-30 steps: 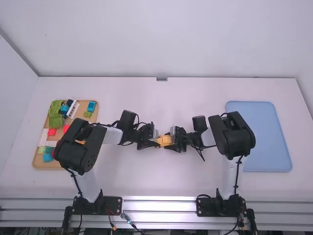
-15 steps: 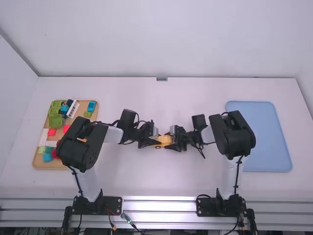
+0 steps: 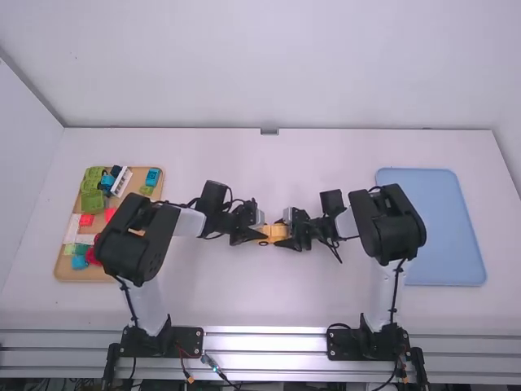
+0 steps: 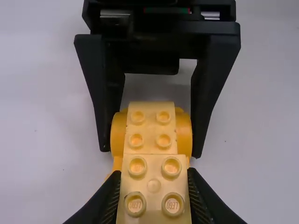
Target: Assemble lego blocks to make yellow taxi
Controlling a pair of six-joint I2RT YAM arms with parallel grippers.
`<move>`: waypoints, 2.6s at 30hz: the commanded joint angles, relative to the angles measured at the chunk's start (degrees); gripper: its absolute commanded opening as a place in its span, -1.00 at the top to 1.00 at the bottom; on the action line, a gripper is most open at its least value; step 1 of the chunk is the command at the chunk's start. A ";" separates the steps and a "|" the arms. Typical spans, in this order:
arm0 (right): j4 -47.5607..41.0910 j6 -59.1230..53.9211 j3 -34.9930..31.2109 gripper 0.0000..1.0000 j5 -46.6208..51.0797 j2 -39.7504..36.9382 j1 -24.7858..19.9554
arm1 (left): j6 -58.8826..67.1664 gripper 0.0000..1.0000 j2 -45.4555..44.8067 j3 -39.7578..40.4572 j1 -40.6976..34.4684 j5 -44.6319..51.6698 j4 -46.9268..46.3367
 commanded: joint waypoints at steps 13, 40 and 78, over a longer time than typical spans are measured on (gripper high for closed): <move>-0.37 -1.27 0.33 0.07 -0.61 1.20 0.35 | 0.28 0.96 2.21 0.83 -0.24 0.87 0.20; 0.04 -0.31 0.76 0.05 -0.70 1.20 0.35 | -0.33 -0.56 2.82 0.83 -0.04 -1.90 0.09; -0.35 -0.33 0.76 0.04 0.35 1.20 0.35 | -0.13 0.95 -2.27 0.83 -0.04 -0.44 -3.98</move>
